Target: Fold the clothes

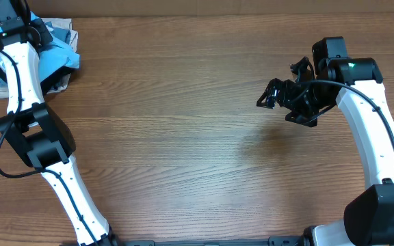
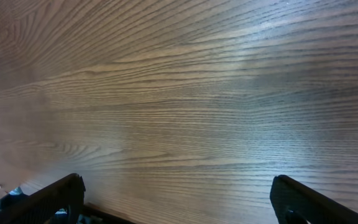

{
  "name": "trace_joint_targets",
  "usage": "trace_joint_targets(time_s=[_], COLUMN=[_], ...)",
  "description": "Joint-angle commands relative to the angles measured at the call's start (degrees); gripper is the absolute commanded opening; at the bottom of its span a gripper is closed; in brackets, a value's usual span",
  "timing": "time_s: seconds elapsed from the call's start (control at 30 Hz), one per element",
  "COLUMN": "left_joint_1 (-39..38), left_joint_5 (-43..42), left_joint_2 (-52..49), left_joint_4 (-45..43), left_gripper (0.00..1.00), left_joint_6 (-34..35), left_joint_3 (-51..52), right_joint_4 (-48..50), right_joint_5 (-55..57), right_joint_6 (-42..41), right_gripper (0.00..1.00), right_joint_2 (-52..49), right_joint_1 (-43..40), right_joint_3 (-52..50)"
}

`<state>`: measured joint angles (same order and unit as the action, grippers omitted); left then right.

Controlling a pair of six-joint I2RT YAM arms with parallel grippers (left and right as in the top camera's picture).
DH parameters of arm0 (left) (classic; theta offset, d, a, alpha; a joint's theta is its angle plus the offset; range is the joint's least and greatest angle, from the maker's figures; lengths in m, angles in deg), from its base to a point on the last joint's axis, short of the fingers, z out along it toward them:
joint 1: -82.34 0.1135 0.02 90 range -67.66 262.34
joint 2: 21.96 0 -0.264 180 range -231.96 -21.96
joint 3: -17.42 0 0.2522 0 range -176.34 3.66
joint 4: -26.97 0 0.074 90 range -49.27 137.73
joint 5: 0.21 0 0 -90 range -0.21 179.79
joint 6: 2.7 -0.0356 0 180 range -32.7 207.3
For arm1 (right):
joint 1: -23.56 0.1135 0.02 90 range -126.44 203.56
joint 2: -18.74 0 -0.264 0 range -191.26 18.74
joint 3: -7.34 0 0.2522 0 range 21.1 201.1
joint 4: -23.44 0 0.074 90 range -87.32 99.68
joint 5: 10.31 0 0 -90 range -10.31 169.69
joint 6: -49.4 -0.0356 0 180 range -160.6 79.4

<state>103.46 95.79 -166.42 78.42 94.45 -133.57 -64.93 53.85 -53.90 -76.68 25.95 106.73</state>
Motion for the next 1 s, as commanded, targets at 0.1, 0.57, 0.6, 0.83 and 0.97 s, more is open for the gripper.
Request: trace_joint_targets(time_s=[0.1,0.57,0.6,0.83,0.97], left_joint_1=[0.3,4.1,4.5,7.2,8.6], left_joint_5=[-0.7,-0.1,-0.1,-0.3,-0.3], left_joint_2=[2.7,14.6,14.5,14.4,13.4], left_joint_4=[0.8,7.6,9.4,13.0,12.7], left_gripper=[0.07,0.06,0.08,0.04,0.04], left_joint_6=[-0.3,2.8,2.8,6.8,6.8], left_joint_3=[0.1,0.1,0.1,0.3,0.3], right_joint_4=[-0.3,0.2,0.4,0.9,1.1], right_joint_5=[0.3,0.3,0.3,0.3,0.3], right_joint_6=[0.0,0.0,0.0,0.0,0.0], right_gripper=[1.0,1.0,1.0,1.0,1.0], right_joint_2=[0.2,0.2,0.2,0.2,0.2], right_joint_1=[0.2,0.2,0.2,0.2,0.2], right_joint_3=[-0.2,-0.2,-0.2,-0.2,-0.2])
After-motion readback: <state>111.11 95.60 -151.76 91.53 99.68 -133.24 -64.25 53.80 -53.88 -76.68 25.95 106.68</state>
